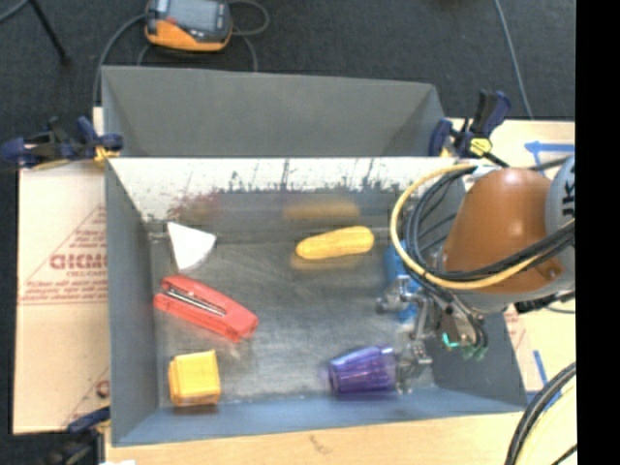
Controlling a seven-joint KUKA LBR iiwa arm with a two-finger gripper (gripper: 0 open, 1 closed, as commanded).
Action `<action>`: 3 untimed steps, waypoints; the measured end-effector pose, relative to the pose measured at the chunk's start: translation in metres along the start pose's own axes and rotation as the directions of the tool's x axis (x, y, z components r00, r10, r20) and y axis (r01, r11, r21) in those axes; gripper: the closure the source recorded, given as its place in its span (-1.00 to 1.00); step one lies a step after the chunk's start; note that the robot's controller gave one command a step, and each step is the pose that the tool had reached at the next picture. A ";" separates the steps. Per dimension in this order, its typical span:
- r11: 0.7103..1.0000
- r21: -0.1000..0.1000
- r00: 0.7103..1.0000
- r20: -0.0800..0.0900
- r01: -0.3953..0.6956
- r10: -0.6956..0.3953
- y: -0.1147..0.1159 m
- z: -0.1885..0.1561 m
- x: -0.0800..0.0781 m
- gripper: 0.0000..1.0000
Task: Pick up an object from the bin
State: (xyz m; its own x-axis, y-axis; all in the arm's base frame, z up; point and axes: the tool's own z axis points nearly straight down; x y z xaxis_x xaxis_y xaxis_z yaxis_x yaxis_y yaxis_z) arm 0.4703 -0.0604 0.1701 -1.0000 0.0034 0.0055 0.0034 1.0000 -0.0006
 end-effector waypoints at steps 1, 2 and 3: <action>1.000 0.001 1.000 0.008 0.002 -0.002 0.000 -0.004 -0.002 -1.00; 0.934 0.008 0.934 -0.004 0.358 -0.358 0.038 0.083 -0.013 1.00; 0.934 0.008 0.934 -0.003 0.358 -0.358 0.038 0.083 -0.013 1.00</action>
Offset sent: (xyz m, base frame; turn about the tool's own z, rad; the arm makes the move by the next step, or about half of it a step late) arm 0.0066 0.0431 -0.1001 -0.3713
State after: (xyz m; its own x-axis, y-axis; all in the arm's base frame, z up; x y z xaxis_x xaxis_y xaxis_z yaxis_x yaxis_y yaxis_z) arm 0.4827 -0.0223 0.0870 -0.9348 -0.3550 0.0087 -0.3550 0.9348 -0.0070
